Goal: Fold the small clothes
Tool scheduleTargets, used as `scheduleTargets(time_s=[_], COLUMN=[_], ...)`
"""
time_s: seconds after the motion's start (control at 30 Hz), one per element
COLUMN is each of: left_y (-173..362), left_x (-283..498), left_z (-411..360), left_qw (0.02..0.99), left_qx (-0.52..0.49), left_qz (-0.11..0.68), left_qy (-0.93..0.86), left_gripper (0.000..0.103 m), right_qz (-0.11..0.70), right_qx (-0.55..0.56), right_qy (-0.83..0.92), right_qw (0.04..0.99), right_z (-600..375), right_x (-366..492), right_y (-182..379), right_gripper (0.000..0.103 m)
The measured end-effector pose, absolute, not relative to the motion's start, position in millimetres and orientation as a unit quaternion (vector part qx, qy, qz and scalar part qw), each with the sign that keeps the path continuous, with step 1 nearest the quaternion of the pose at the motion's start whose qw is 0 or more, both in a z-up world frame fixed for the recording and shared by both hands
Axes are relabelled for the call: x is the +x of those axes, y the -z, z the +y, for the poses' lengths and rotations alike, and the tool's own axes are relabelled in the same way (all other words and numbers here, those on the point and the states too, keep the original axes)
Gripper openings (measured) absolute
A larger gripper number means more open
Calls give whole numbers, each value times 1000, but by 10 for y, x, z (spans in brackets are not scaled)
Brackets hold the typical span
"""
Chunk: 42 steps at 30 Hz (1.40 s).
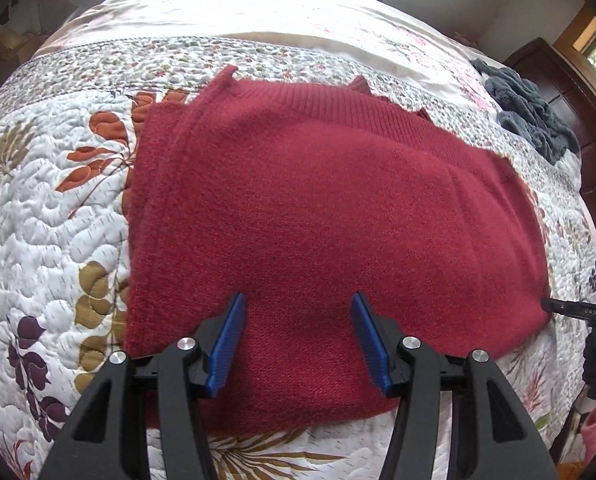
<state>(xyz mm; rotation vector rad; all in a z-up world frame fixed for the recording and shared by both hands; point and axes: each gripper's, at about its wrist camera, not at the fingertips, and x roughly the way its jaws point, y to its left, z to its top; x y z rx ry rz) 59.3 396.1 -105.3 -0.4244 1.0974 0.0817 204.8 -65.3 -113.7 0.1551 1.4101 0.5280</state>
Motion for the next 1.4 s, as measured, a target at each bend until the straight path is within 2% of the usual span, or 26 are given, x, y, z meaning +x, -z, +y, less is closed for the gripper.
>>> scheduleTargets(time_s=[0.07,0.1,0.13,0.37,0.67,0.77,0.8,0.87,0.93,1.4], left_y=[949,905,857,782,1071,1142,1152,1165,1172,1217], left_x=[627,656,700,1117,1341,1327,1321,1318,1313,1289], left_z=[3939,3920,3897,3752,3722,3732,3734,3729,3725,3760], left_qw=[837,840,843,848,833,834,834,836,837,838], left_qx=[-205,-205,-204,-213,-219,-217,-216,-212,-208,-214], left_qz=[507,502,498,485,505,506,506,505,505,502], left_qy=[-33,-31,-31,-32,-43,-43,-42,-40,-38,-30], left_gripper=[56,56,56,58,58,58,58,58,58,59], right_qz=[625,619,611,627,640,640,640,640,645,646], right_qx=[80,88,97,133,181,185,186,191,207,216], right_qy=[-246,-249,-253,-253,-255,-260,-264,-266,-279,-272], right_qw=[737,740,744,725,702,699,697,695,681,680], right_z=[-657,-660,-661,-597,-583,-562,-551,-565,-567,-476], right_x=[2107,2146,2201,2588,2791,2816,2826,2840,2846,2828], right_y=[993,937,878,1023,1358,1397,1408,1422,1473,1645], right_gripper=[34,47,51,51,51,47,41,35,22,17])
